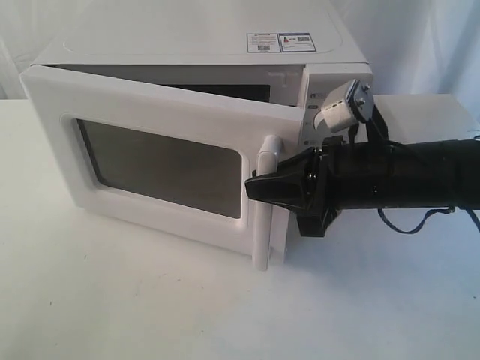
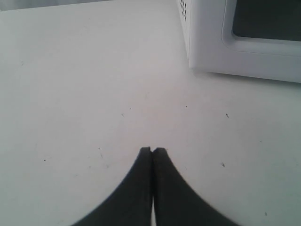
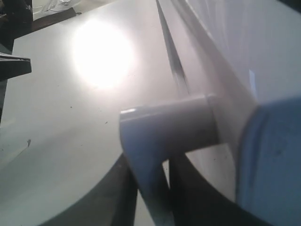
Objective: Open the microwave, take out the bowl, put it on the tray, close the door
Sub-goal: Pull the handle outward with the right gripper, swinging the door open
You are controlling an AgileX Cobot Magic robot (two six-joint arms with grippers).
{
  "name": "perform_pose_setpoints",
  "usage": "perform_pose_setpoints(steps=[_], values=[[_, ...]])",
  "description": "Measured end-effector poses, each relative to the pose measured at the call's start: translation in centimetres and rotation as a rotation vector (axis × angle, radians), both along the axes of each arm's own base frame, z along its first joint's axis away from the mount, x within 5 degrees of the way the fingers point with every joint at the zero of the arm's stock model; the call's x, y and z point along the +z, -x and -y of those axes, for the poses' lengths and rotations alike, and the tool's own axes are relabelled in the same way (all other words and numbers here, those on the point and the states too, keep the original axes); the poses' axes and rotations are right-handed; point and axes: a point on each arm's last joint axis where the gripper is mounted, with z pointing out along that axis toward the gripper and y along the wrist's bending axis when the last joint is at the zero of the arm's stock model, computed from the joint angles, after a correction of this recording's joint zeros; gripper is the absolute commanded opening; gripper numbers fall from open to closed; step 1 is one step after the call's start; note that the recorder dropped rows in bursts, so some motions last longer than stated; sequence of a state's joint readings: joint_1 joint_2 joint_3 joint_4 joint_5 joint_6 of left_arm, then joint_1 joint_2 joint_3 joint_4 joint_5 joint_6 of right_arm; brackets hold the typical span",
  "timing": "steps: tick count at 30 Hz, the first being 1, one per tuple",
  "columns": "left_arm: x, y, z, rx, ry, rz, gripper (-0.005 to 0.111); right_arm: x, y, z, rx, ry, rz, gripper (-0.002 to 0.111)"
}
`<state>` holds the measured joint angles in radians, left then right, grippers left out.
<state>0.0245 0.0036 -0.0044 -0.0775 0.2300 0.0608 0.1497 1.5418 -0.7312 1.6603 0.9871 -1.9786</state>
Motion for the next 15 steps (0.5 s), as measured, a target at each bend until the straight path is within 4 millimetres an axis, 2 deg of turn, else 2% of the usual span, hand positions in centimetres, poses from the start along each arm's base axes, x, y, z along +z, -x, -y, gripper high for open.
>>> perform_pose_setpoints(steps=[4, 6, 9, 13, 15], values=[[0.0, 0.0, 0.0, 0.0, 0.0, 0.0, 0.0, -0.1, 0.4, 0.0, -0.007, -0.009, 0.0, 0.0], [0.0, 0.0, 0.0, 0.0, 0.0, 0.0, 0.0, -0.1, 0.8, 0.0, -0.012, -0.013, -0.002, 0.005], [0.0, 0.0, 0.0, 0.0, 0.0, 0.0, 0.0, 0.1, 1.3, 0.0, -0.041, 0.008, 0.008, 0.017], [0.0, 0.0, 0.0, 0.0, 0.0, 0.0, 0.0, 0.3, 2.1, 0.1, -0.07, 0.01, -0.003, 0.039], [0.0, 0.0, 0.0, 0.0, 0.0, 0.0, 0.0, 0.7, 3.4, -0.1, -0.013, -0.041, -0.025, 0.047]])
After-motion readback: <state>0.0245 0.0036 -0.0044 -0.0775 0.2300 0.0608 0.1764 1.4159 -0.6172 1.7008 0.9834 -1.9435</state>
